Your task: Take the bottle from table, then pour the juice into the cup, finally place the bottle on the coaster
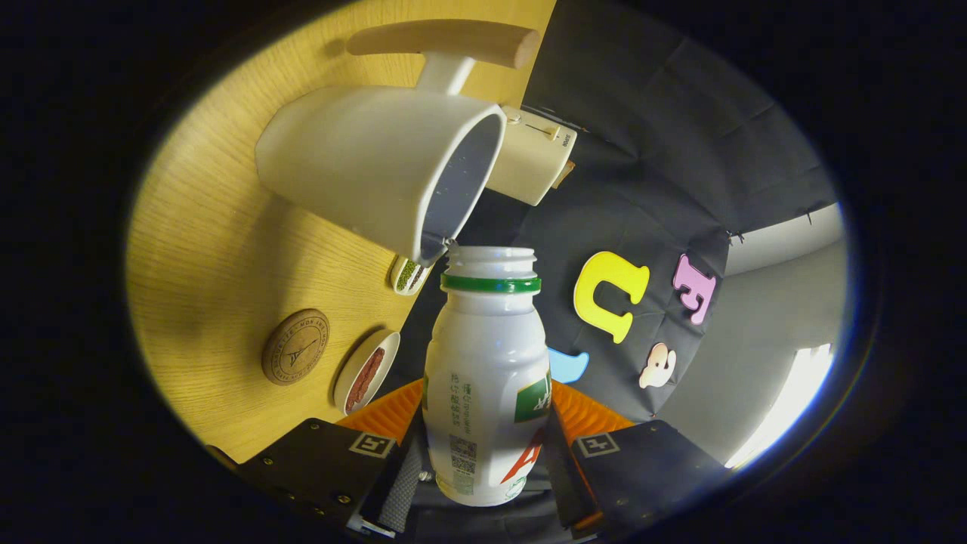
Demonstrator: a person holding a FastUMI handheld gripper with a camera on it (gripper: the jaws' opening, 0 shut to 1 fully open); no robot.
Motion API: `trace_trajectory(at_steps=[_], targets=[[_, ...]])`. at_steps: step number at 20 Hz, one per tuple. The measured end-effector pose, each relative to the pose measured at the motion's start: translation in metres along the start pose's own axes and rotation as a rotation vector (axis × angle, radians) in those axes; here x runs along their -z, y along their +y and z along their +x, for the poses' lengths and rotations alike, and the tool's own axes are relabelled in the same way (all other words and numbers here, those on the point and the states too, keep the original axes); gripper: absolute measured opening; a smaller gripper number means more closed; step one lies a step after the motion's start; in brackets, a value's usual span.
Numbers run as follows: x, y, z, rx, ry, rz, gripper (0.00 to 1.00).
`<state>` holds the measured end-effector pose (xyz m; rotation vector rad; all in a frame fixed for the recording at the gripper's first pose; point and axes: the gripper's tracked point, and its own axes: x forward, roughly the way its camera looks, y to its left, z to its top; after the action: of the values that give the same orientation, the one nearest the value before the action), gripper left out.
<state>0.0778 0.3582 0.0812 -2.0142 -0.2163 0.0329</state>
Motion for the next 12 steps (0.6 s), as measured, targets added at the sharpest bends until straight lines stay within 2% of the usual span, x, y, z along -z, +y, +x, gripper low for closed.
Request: trace_trajectory(at_steps=[12], targets=[[-0.0039,0.0,-0.0033,0.012,-0.02,-0.045,0.72]])
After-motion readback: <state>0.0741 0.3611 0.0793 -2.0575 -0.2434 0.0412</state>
